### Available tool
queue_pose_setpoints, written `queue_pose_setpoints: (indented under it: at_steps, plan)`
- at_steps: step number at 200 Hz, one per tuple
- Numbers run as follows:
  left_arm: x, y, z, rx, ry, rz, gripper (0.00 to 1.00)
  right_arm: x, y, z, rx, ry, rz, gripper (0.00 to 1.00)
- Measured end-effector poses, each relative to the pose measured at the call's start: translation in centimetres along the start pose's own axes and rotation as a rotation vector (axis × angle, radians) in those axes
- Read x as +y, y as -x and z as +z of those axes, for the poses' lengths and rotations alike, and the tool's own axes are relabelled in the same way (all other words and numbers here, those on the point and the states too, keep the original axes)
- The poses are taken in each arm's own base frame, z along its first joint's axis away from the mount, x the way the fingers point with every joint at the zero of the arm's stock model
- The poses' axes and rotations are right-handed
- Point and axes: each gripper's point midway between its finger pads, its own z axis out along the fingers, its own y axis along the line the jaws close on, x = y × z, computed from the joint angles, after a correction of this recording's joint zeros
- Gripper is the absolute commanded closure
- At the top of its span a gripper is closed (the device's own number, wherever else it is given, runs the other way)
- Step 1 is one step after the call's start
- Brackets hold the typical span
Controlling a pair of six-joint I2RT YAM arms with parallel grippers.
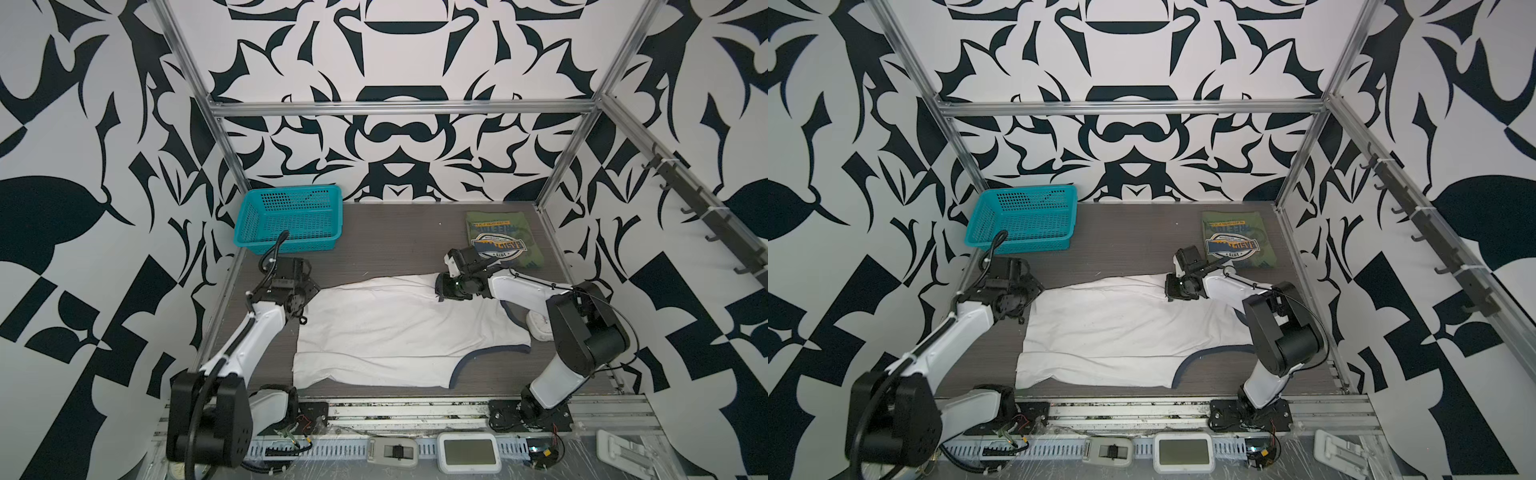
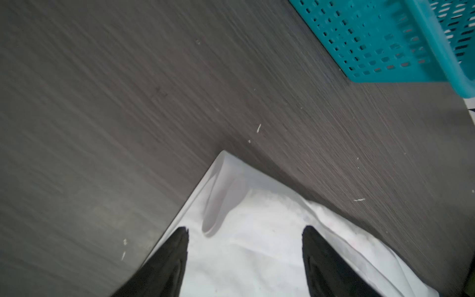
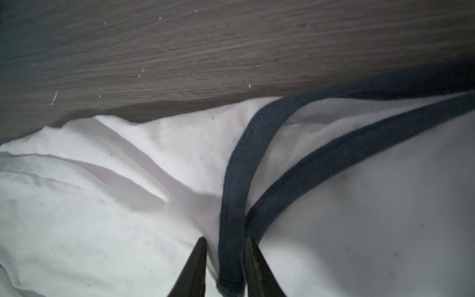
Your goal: Fold and stack the tank tops
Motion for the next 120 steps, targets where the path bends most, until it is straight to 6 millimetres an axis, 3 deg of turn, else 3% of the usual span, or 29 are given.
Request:
queue_pose_setpoints:
  at_steps: [50, 120]
  plan:
    - [1.1, -2.2, 4.3, 0.135, 0.104, 0.055, 0.36, 0.6, 1.1, 0.1, -0.012, 0.007, 0.006, 0.66]
    - [-0.2, -1.7, 4.3, 0.13, 0.061, 0.083, 0.64, -0.1, 0.3, 2.2, 0.046, -0.006, 0.029, 0.66]
